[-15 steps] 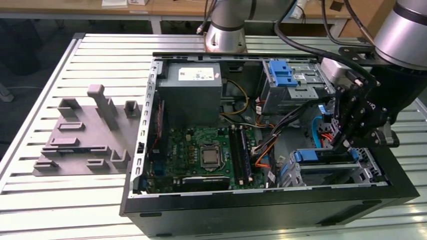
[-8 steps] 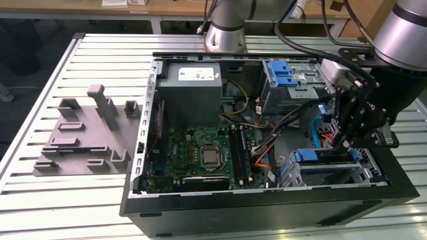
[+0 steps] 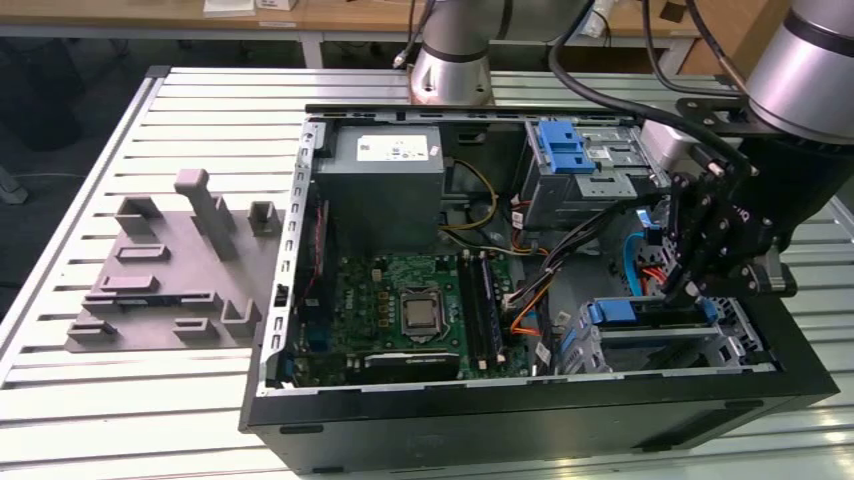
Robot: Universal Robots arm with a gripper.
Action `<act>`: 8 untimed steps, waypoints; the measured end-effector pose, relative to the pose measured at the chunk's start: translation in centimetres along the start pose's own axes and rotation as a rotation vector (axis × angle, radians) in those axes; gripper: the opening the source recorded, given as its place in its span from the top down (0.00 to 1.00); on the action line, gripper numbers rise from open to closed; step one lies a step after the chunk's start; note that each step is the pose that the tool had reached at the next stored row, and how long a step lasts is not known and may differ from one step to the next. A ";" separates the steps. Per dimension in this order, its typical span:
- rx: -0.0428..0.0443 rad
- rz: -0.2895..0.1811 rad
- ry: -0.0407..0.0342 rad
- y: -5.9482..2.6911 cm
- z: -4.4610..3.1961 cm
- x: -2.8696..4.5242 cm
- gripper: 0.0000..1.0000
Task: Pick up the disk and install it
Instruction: 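Insert the first disk wire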
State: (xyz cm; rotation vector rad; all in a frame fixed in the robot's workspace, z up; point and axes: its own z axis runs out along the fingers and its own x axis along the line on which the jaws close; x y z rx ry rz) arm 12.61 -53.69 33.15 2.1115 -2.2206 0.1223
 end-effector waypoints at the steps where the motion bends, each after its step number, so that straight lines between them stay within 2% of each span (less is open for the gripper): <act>1: 0.0000 0.000 0.0000 0.00 0.02 0.00 0.84; 8: -0.0016 0.000 0.0001 -0.03 0.29 -0.03 0.84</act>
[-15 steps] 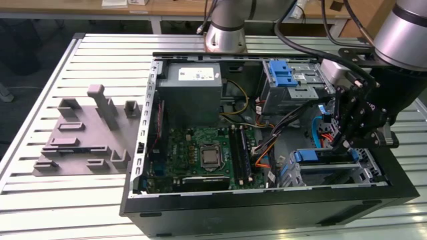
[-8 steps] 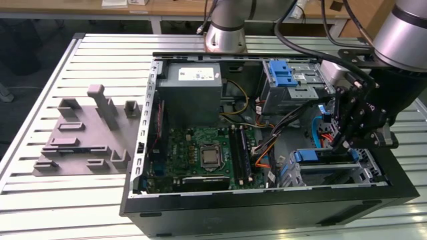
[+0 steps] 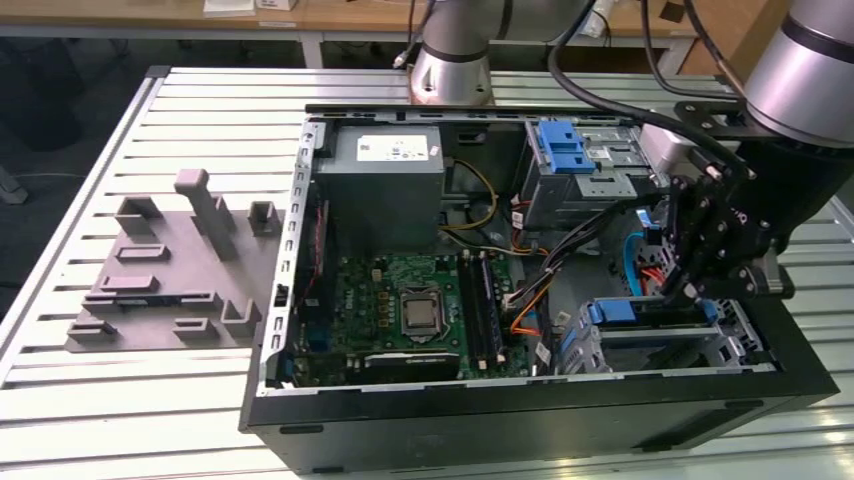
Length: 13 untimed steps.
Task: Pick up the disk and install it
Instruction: 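Insert the first disk wire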
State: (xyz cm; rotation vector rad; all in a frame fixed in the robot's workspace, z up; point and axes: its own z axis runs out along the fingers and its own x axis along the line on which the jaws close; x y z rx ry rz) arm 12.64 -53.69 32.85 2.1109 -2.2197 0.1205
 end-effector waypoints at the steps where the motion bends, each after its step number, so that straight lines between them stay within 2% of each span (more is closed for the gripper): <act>1: -0.0004 0.000 -0.0001 -0.01 0.05 -0.01 0.84; 10: -0.0011 0.000 -0.0004 -0.01 0.11 -0.01 0.84; 12: -0.0011 0.000 -0.0005 -0.02 0.10 -0.01 0.82; 13: -0.0011 0.000 -0.0005 -0.02 0.03 0.00 0.76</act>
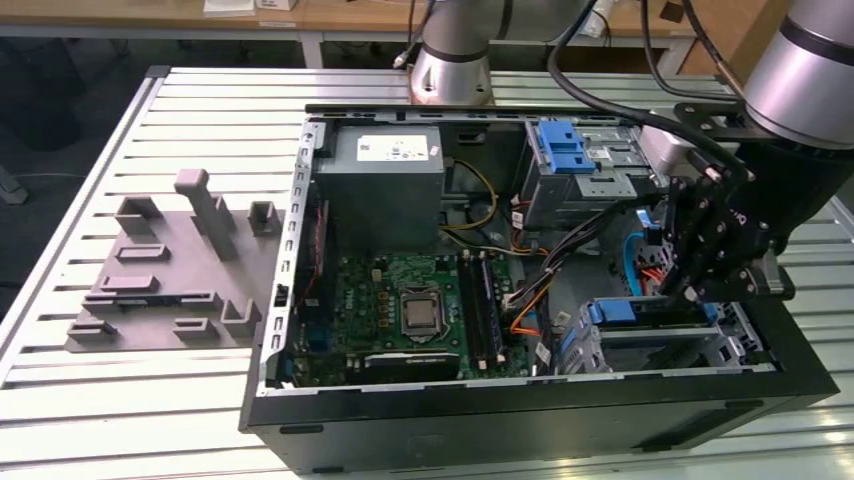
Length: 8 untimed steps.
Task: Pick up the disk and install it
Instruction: 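Insert the first disk wire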
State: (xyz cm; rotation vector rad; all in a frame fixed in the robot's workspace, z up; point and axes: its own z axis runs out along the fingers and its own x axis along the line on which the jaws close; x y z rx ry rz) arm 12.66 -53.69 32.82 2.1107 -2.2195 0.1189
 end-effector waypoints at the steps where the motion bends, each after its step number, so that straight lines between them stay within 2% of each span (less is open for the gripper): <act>1: 0.0000 0.000 0.0001 0.00 -0.13 0.01 0.76; 5: 0.0000 0.000 -0.0001 0.00 -1.00 0.11 0.76; 8: 0.0000 0.000 -0.0002 0.00 -1.11 0.12 0.78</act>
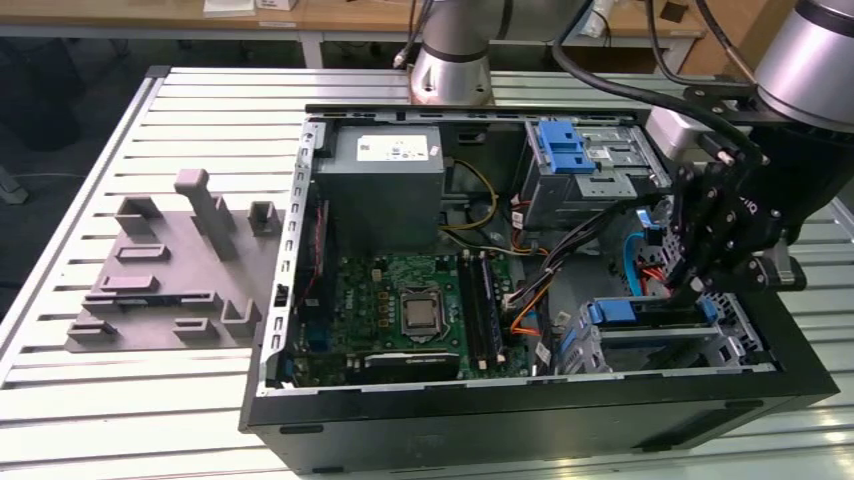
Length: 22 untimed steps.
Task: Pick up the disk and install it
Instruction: 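Insert the first disk wire, then insert the second disk wire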
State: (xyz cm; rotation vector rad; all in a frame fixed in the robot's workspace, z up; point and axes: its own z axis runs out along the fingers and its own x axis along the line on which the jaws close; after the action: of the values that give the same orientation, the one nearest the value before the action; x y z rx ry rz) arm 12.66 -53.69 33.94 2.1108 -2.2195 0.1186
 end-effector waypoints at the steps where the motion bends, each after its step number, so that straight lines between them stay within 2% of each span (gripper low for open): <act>1: 0.0000 0.000 -0.0001 0.00 0.00 0.00 0.78; 3: 0.0000 0.000 0.0001 0.00 -0.01 0.00 0.89; 22: 0.0000 0.000 0.0002 0.00 -0.06 0.01 0.89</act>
State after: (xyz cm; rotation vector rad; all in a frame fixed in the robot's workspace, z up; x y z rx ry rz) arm 12.66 -53.69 34.00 2.1107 -2.2194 0.1188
